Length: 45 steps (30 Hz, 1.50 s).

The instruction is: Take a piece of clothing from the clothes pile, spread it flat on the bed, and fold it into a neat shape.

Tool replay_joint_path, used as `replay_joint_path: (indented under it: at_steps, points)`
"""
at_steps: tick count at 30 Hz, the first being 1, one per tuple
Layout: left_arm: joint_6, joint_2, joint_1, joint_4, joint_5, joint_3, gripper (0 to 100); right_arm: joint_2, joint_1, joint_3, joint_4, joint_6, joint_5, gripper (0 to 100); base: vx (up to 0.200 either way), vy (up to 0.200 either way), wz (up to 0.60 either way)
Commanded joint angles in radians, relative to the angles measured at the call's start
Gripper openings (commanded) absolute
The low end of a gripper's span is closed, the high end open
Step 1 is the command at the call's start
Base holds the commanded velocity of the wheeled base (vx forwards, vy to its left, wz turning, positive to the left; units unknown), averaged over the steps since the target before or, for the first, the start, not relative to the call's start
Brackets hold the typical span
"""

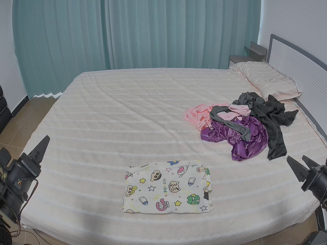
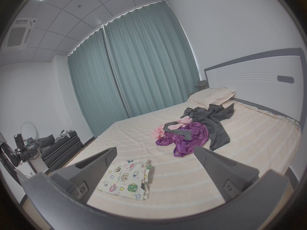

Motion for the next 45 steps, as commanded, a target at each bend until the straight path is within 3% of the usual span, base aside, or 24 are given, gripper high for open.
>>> replay_joint_path:
  at_steps: [1, 2, 5, 8, 12, 14, 15, 18, 23, 27, 31, 35, 39, 42, 44, 45]
  points:
    - [0.207, -0.647, 0.009, 0.483, 0.009, 0.036, 100, -0.582, -0.103, 0.069, 0.439, -0.093, -0.010, 100, 0.000, 0.000, 0.00]
    - [0.284, -0.759, 0.009, 0.606, 0.011, -0.005, 100, -0.636, -0.145, 0.069, 0.487, -0.093, -0.010, 100, 0.000, 0.000, 0.00]
    - [0.367, -0.868, 0.015, 0.745, 0.020, -0.048, 100, -0.710, -0.209, 0.069, 0.542, -0.109, -0.008, 100, 0.000, 0.000, 0.00]
    - [0.410, -0.948, 0.034, 0.831, 0.026, -0.056, 100, -0.782, -0.277, 0.069, 0.602, -0.162, -0.007, 100, 0.000, 0.000, 0.00]
    - [0.451, -1.027, 0.118, 0.925, 0.037, -0.054, 100, -0.886, -0.421, 0.067, 0.739, -0.290, -0.016, 100, 0.000, 0.000, 0.00]
    - [0.453, -1.038, 0.139, 0.939, 0.037, -0.054, 100, -0.888, -0.432, 0.063, 0.757, -0.310, -0.017, 100, 0.000, 0.000, 0.00]
    - [0.468, -1.079, 0.187, 0.971, 0.026, -0.044, 100, -0.886, -0.429, 0.066, 0.742, -0.331, -0.017, 100, 0.000, 0.000, 0.00]
    - [0.523, -1.121, 0.195, 1.003, 0.042, -0.018, 100, -0.886, -0.429, 0.069, 0.729, -0.365, -0.007, 100, 0.000, 0.000, 0.00]
    - [0.536, -1.121, 0.195, 0.911, 0.072, 0.058, 100, -0.886, -0.429, 0.069, 0.705, -0.475, 0.004, 100, 0.000, 0.000, 0.00]
    - [0.523, -1.121, 0.195, 0.861, 0.058, 0.074, 100, -0.886, -0.429, 0.069, 0.726, -0.475, 0.082, 100, 0.000, 0.000, 0.00]
    - [0.519, -1.121, 0.195, 0.937, 0.052, 0.074, 100, -0.886, -0.429, 0.069, 0.728, -0.485, 0.165, 100, 0.000, 0.000, 0.00]
    - [0.440, -1.121, 0.195, 0.969, -0.073, 0.074, 100, -0.886, -0.427, 0.067, 0.731, -0.422, 0.317, 100, 0.000, 0.000, 0.00]
    - [0.460, -1.121, 0.193, 0.994, -0.136, 0.074, 100, -0.886, -0.427, 0.067, 0.732, -0.333, 0.388, 100, 0.000, 0.000, 0.00]
    - [0.494, -1.121, 0.193, 1.002, -0.178, 0.074, 100, -0.886, -0.429, 0.064, 0.740, -0.236, 0.401, 100, 0.000, 0.000, 0.00]
    - [0.508, -1.121, 0.193, 1.023, -0.210, 0.074, 100, -0.886, -0.429, 0.064, 0.740, -0.219, 0.361, 100, 0.000, 0.000, 0.00]
    - [0.511, -1.121, 0.193, 1.031, -0.213, 0.074, 100, -0.886, -0.429, 0.066, 0.735, -0.228, 0.302, 100, 0.000, 0.000, 0.00]
